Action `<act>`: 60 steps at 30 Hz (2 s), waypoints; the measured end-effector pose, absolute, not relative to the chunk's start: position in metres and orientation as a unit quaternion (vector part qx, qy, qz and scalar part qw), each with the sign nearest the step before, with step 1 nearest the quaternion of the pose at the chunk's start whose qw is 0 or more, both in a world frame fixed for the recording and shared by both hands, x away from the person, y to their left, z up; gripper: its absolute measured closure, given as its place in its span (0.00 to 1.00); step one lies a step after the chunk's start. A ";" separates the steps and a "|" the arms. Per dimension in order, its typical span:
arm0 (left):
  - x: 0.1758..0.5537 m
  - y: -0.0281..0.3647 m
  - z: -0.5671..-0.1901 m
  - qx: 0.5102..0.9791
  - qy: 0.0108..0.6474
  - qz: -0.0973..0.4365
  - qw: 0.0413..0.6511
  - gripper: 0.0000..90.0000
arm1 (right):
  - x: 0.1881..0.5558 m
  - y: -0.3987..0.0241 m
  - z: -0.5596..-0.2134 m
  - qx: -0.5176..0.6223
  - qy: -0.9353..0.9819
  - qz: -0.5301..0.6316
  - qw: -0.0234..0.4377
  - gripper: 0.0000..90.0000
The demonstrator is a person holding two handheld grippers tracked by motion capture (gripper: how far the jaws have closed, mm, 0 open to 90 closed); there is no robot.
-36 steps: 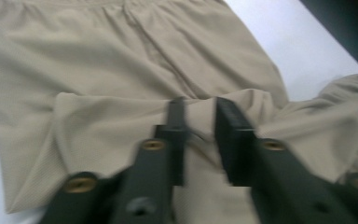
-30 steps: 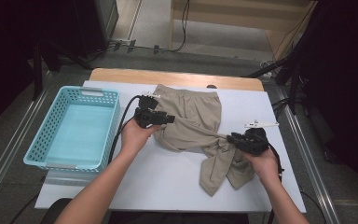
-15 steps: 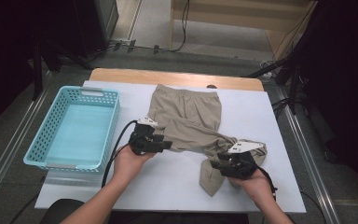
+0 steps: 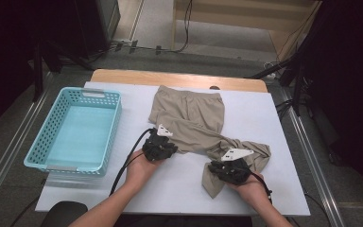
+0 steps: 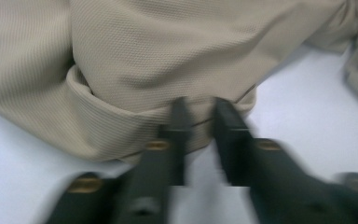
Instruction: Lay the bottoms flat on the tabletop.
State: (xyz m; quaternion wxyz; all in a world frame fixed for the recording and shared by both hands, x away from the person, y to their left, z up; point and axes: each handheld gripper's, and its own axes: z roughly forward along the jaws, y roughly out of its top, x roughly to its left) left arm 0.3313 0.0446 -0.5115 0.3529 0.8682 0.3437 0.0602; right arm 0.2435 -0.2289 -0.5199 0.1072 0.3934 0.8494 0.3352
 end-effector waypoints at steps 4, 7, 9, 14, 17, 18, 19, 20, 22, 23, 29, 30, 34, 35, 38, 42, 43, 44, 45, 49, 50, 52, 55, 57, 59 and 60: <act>0.344 0.057 -0.496 0.856 0.372 0.013 0.359 0.99 | 0.245 -0.225 -0.513 0.394 0.860 0.318 0.068 0.97; 0.347 0.071 -0.478 0.842 0.383 0.008 0.381 0.99 | 0.240 -0.225 -0.505 0.390 0.857 0.333 0.053 0.97; 0.347 0.080 -0.468 0.830 0.391 0.003 0.399 0.99 | 0.237 -0.225 -0.502 0.386 0.857 0.338 0.051 0.97; 0.349 0.101 -0.452 0.811 0.406 0.022 0.420 0.98 | 0.228 -0.221 -0.493 0.378 0.851 0.365 0.021 0.97; 0.353 0.110 -0.446 0.793 0.423 0.035 0.437 0.98 | 0.217 -0.211 -0.488 0.358 0.856 0.373 0.010 0.97; 0.355 0.112 -0.445 0.788 0.427 0.041 0.442 0.98 | 0.213 -0.207 -0.487 0.350 0.857 0.377 0.005 0.97; 0.356 0.114 -0.443 0.782 0.431 0.048 0.448 0.98 | 0.209 -0.203 -0.485 0.344 0.858 0.380 0.000 0.97; 0.358 0.115 -0.443 0.778 0.435 0.056 0.449 0.98 | 0.206 -0.200 -0.484 0.337 0.859 0.386 -0.008 0.97; 0.363 0.118 -0.442 0.774 0.443 0.071 0.447 0.98 | 0.199 -0.194 -0.481 0.320 0.857 0.403 -0.035 0.97; 0.365 0.118 -0.443 0.776 0.445 0.073 0.441 0.98 | 0.196 -0.191 -0.479 0.311 0.858 0.407 -0.040 0.97; 0.370 0.114 -0.450 0.780 0.448 0.061 0.433 0.98 | 0.206 -0.180 -0.484 0.307 0.868 0.388 0.048 0.67; 0.370 0.114 -0.450 0.779 0.448 0.058 0.434 0.98 | 0.210 -0.179 -0.486 0.310 0.866 0.388 0.057 0.67; 0.371 0.112 -0.452 0.782 0.447 0.055 0.430 0.98 | 0.229 -0.170 -0.498 0.318 0.868 0.372 0.086 0.61; 0.371 0.112 -0.453 0.782 0.448 0.055 0.429 0.98 | 0.234 -0.169 -0.502 0.322 0.869 0.363 0.096 0.58; 0.372 0.112 -0.454 0.782 0.449 0.053 0.428 0.98 | 0.247 -0.168 -0.515 0.348 0.867 0.338 0.112 0.56; 0.373 0.113 -0.453 0.781 0.451 0.054 0.429 0.98 | 0.252 -0.169 -0.518 0.357 0.861 0.340 0.122 0.87; 0.373 0.115 -0.452 0.780 0.451 0.054 0.431 0.98 | 0.253 -0.170 -0.515 0.368 0.860 0.338 0.102 0.92; 0.373 0.116 -0.450 0.778 0.451 0.055 0.433 0.98 | 0.253 -0.171 -0.512 0.375 0.858 0.341 0.084 0.94; 0.372 0.116 -0.448 0.776 0.451 0.059 0.437 0.98 | 0.252 -0.172 -0.508 0.371 0.856 0.353 0.069 0.94; 0.370 0.119 -0.440 0.773 0.446 0.076 0.443 0.98 | 0.241 -0.178 -0.482 0.352 0.843 0.406 0.024 0.94; 0.371 0.120 -0.439 0.774 0.447 0.081 0.442 0.98 | 0.238 -0.181 -0.476 0.347 0.841 0.415 0.015 0.94; 0.373 0.120 -0.439 0.774 0.447 0.083 0.440 0.98 | 0.233 -0.189 -0.468 0.346 0.834 0.428 0.023 0.94; 0.378 0.115 -0.443 0.781 0.445 0.078 0.431 0.98 | 0.236 -0.205 -0.466 0.368 0.829 0.417 0.064 0.94; 0.379 0.111 -0.446 0.786 0.443 0.078 0.424 0.98 | 0.244 -0.215 -0.471 0.392 0.821 0.409 0.072 0.92; 0.379 0.109 -0.448 0.790 0.442 0.075 0.418 0.98 | 0.251 -0.221 -0.476 0.410 0.818 0.392 0.092 0.85; 0.379 0.109 -0.449 0.791 0.443 0.074 0.417 0.98 | 0.253 -0.222 -0.477 0.414 0.816 0.389 0.106 0.79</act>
